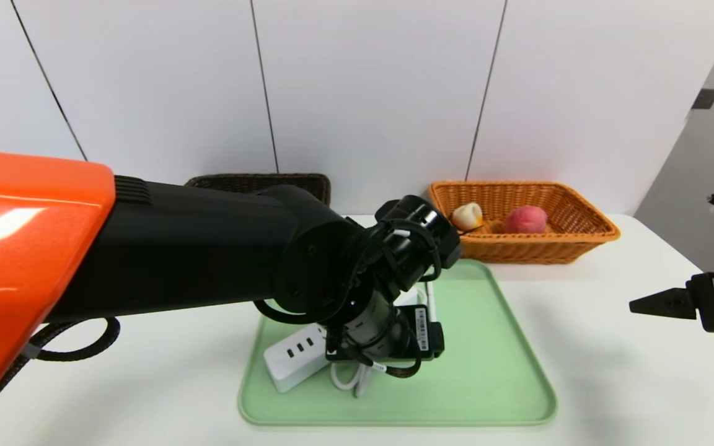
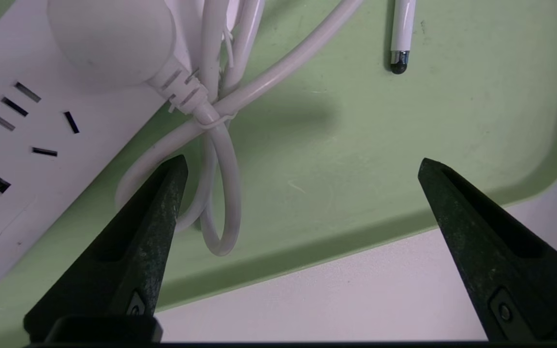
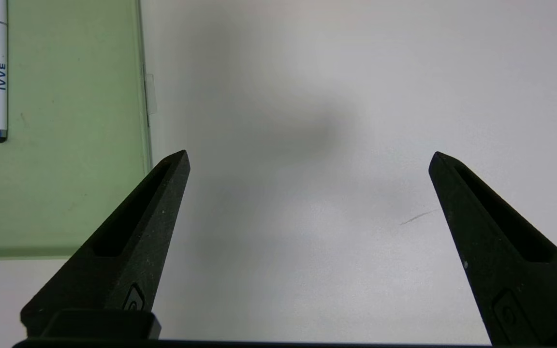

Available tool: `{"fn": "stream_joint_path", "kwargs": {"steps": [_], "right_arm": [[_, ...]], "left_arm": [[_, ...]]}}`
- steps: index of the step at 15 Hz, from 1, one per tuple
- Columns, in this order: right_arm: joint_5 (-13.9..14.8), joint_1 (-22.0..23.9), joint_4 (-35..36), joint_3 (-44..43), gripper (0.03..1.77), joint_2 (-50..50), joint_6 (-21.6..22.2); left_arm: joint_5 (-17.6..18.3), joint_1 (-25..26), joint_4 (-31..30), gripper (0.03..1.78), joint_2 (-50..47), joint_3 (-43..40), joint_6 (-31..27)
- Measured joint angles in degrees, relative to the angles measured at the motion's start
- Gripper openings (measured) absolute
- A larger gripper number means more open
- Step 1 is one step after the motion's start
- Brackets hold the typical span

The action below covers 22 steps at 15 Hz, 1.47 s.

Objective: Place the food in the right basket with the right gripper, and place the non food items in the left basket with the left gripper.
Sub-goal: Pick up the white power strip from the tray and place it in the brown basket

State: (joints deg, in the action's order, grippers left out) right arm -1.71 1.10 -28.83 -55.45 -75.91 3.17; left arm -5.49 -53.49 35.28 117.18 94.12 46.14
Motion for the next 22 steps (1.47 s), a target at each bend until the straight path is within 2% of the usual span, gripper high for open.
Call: {"fn": "stream_joint_path", "kwargs": {"steps": [22], "right_arm": [[0.0, 2.0, 0.0, -0.5, 1.71, -0.6, -0.4]], "left_arm": [[0.2, 0.9, -0.3, 1.69, 4.0, 1.9, 0.2]]}}
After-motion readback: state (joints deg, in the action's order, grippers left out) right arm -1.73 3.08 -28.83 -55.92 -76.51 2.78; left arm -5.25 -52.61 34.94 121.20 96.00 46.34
